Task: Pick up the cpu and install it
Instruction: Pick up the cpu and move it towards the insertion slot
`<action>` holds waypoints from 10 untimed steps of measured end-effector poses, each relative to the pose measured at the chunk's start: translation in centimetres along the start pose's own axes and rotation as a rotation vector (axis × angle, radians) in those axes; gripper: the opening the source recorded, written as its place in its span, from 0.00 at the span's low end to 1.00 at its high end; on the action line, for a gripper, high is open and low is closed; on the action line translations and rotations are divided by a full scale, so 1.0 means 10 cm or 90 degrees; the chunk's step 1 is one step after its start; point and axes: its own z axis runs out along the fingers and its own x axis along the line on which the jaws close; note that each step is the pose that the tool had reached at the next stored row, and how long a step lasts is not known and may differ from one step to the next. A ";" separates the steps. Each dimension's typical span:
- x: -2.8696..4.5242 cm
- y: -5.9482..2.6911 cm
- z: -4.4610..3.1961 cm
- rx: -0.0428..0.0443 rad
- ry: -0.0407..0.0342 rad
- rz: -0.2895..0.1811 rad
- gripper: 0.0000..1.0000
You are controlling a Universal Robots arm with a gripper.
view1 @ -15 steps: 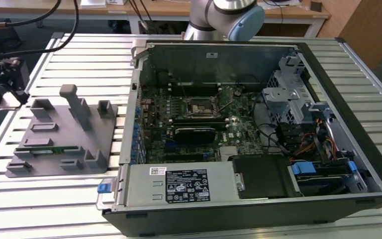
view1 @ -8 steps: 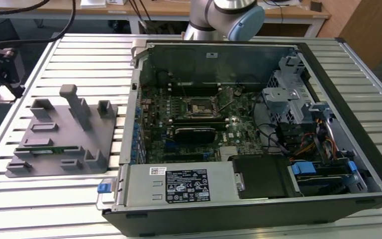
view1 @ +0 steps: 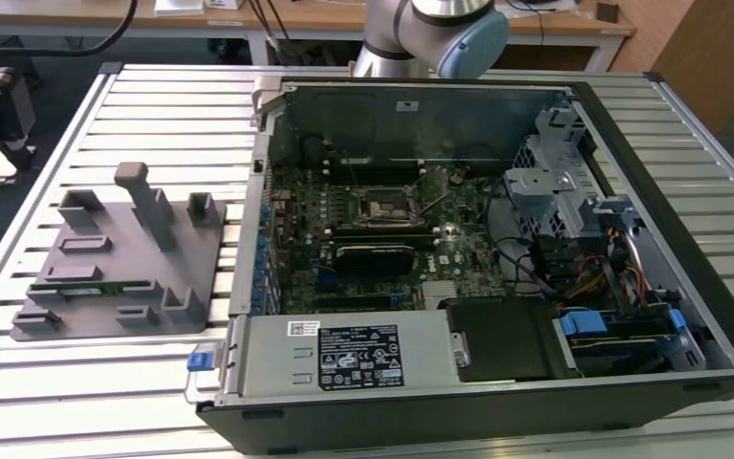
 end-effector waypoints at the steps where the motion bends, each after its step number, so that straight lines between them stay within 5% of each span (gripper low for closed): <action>1: 0.001 0.005 -0.026 0.0001 0.0001 0.000 0.53; 10: -0.011 0.024 -0.252 -0.0016 -0.0001 0.000 0.53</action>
